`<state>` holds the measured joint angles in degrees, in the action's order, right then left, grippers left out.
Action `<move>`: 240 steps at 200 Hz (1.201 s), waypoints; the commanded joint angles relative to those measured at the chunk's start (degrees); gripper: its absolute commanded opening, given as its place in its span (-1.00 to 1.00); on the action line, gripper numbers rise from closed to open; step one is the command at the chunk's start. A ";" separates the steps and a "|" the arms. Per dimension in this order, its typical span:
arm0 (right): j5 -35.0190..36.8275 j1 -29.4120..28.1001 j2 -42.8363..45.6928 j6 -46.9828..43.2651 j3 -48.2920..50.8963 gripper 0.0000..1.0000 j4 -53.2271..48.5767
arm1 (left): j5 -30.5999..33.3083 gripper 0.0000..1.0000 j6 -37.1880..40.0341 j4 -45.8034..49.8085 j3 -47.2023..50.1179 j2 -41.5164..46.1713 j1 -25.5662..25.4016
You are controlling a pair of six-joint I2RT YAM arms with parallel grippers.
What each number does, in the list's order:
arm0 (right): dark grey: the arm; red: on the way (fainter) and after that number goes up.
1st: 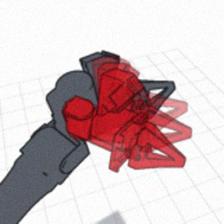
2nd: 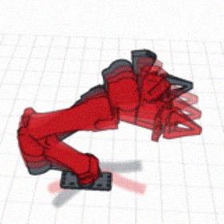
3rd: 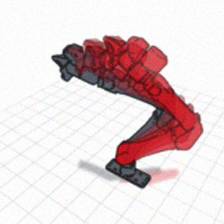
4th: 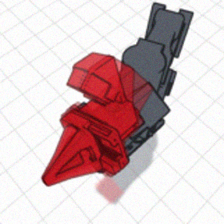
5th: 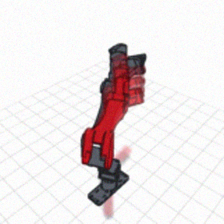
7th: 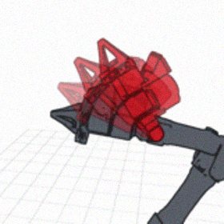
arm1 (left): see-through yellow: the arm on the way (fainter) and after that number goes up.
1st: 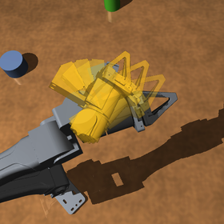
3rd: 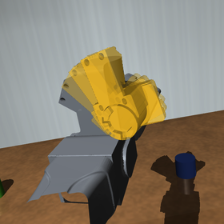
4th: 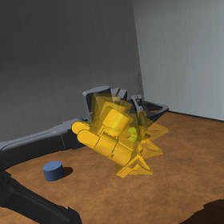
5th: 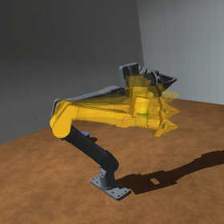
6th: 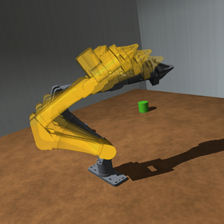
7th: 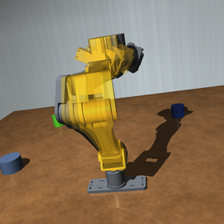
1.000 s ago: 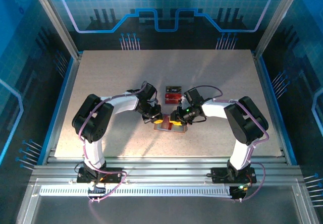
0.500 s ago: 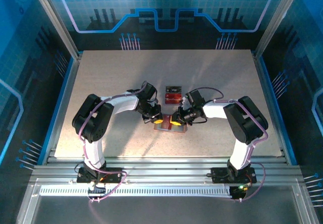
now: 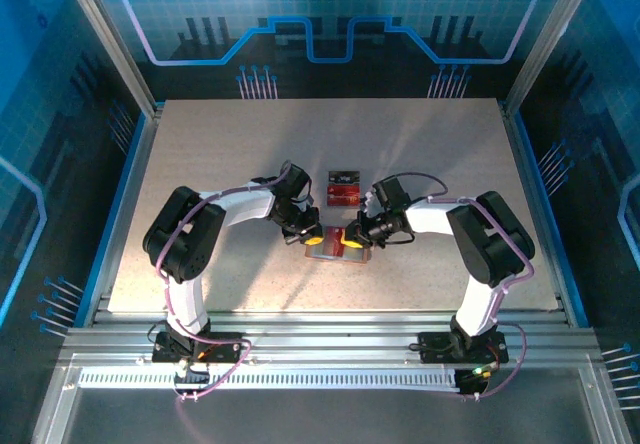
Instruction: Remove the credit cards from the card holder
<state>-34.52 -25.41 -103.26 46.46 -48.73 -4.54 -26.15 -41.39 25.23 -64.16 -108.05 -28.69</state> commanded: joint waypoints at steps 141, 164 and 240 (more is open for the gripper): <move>4.11 4.16 7.35 -15.28 -6.63 -1.00 -22.58 | 3.01 -0.93 -2.08 -1.19 4.68 3.92 -0.48; 5.42 4.14 8.50 -17.94 -8.85 -1.00 -25.95 | 2.94 -0.91 -1.27 -0.78 3.35 4.31 -0.29; 17.11 2.36 10.70 -40.16 -21.62 -1.00 -42.08 | 1.73 -0.86 0.40 -1.06 -0.16 6.01 1.47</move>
<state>-23.75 -22.13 -94.59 17.45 -66.43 -38.30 -24.64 -42.87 23.03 -63.51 -105.01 -28.36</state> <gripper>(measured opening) 0.046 0.068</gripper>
